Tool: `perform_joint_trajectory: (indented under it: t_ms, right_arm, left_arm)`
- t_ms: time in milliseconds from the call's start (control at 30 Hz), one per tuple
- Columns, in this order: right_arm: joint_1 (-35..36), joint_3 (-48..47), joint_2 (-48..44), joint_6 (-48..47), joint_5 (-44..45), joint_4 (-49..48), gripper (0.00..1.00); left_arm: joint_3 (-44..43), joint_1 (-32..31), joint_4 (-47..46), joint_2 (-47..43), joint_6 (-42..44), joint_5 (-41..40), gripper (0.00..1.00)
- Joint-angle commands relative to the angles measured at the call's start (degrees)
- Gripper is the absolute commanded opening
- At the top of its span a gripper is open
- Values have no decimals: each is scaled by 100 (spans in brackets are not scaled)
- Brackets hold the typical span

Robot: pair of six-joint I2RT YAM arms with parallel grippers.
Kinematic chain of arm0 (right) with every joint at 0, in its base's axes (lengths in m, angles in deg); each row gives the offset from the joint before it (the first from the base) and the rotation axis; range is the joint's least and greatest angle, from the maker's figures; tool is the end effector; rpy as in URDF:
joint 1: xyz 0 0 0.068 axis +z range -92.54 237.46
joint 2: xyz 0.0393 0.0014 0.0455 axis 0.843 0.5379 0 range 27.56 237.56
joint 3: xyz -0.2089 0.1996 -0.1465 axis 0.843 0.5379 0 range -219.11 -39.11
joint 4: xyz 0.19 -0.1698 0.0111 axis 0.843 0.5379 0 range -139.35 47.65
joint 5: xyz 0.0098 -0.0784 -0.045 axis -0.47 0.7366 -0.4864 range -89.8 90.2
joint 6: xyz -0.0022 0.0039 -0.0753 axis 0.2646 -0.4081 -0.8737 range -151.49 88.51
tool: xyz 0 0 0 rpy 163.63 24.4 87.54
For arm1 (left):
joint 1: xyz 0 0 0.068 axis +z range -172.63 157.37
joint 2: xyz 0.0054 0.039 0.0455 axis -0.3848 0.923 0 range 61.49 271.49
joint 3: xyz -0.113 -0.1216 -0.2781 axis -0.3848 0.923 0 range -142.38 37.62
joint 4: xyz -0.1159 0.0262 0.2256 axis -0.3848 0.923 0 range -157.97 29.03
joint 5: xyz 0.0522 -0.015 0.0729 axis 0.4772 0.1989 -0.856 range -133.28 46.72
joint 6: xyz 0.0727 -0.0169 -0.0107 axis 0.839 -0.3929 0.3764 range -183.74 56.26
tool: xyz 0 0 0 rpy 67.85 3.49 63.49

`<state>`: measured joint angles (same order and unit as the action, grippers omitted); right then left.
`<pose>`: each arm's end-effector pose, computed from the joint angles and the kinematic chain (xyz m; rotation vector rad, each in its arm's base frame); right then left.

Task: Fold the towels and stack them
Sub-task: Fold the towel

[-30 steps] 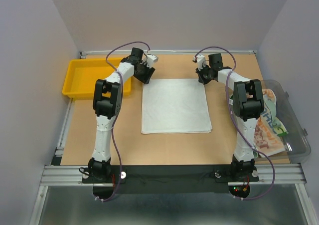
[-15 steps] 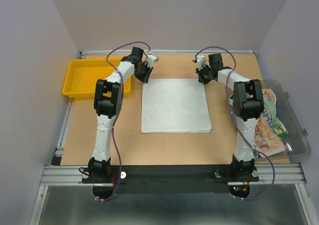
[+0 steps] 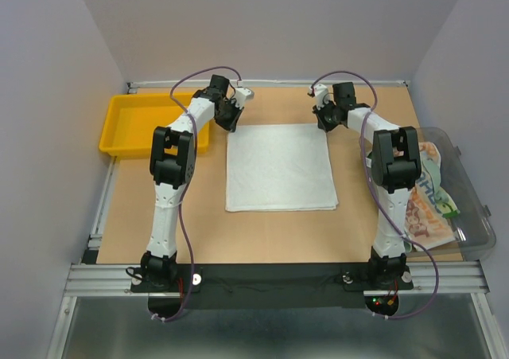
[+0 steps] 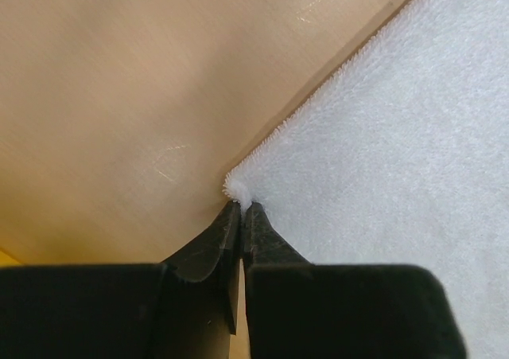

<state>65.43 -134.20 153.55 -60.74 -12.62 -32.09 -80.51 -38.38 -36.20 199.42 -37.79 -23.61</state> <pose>0.5247 0.0878 0.1974 -0.8577 2.2265 0.0949 0.5548 -0.1786 0.1964 1.0001 2.2141 -0.3436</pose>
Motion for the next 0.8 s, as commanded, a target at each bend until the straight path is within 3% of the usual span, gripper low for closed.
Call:
perform_joint_trajectory:
  t_ms: [0, 333, 767]
  right_arm:
    - [-41, -352, -163, 25, 289, -82, 0]
    - [-41, -107, -707, 490, -89, -310, 0]
    - [-32, 1641, -2271, 1044, -344, -372, 0]
  left_arm:
    - [122, 151, -30, -573, 199, -165, 0]
    - [939, 151, -741, -1505, 33, 178, 0]
    - [2961, -33, -1129, -3087, -468, 337, 0]
